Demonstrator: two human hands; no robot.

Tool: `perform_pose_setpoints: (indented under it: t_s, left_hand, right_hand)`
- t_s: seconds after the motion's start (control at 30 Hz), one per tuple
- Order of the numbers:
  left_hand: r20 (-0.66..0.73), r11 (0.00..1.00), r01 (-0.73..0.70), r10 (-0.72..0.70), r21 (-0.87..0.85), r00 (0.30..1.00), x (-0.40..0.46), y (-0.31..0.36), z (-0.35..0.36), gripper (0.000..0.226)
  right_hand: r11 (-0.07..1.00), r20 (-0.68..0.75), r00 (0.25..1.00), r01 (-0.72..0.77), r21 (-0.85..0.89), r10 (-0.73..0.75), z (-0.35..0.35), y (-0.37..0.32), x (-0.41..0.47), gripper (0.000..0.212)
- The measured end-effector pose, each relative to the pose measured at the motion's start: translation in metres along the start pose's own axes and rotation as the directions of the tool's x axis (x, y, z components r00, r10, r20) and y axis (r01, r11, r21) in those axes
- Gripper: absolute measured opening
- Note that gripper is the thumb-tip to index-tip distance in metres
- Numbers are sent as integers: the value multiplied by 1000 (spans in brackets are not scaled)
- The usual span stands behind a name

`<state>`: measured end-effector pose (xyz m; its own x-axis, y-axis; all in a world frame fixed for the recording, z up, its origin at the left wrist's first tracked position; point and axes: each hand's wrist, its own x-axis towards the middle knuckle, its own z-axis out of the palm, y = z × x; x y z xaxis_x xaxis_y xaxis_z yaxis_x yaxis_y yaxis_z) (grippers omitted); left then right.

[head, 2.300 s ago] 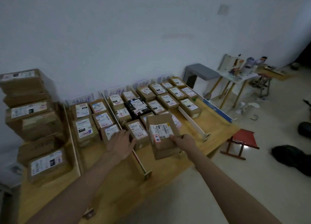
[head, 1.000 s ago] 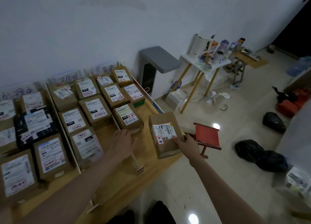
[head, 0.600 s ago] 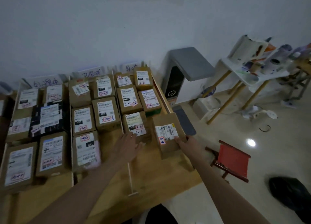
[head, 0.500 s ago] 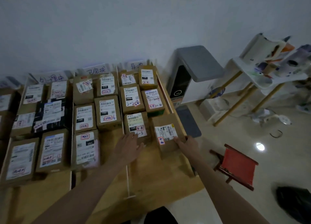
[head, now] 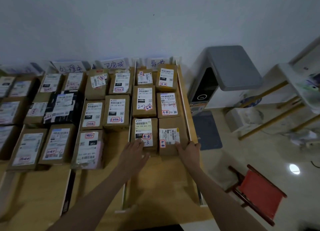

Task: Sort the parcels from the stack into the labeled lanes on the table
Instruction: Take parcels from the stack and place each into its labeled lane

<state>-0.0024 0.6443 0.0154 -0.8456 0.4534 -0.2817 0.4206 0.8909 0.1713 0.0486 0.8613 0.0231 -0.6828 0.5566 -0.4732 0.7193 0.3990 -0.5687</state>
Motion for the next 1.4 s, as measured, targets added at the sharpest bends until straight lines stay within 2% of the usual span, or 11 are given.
perform_pose_setpoints:
  t_s: [0.27, 0.4, 0.5, 0.67, 1.03, 1.17, 1.4]
  left_hand:
    - [1, 1000, 3, -3, -1, 1000, 1, -2, 4, 60]
    - [-17, 1000, 2, -2, -1, 1000, -1, -1, 5, 59]
    - [-18, 999, 17, -17, -27, 1000, -1, 1, 6, 59]
    - [-25, 998, 38, -39, -42, 999, -3, 4, 9, 61]
    - [8, 999, 39, -38, -21, 999, 0, 6, 6, 63]
    - [-8, 1000, 25, -25, -17, 1000, 6, 6, -5, 53]
    - [-123, 996, 88, -83, 36, 989, 6, -14, -60, 44]
  right_hand:
    - [993, 5, 993, 121, -11, -121, 7, 10, -8, 58]
    - [965, -42, 965, 259, -42, -260, 10, 16, -22, 58]
    - [919, -32, 927, 366, -149, -374, 15, 21, -26, 57]
    - [854, 129, 907, 420, -307, -400, 24, 30, -22, 68]
    - [774, 229, 884, 467, -428, -407, 12, 21, -4, 65]
    - [797, 177, 889, 458, -395, -423, -2, 6, -1, 46]
    - [738, 56, 822, 537, -409, -567, -29, -56, -4, 31]
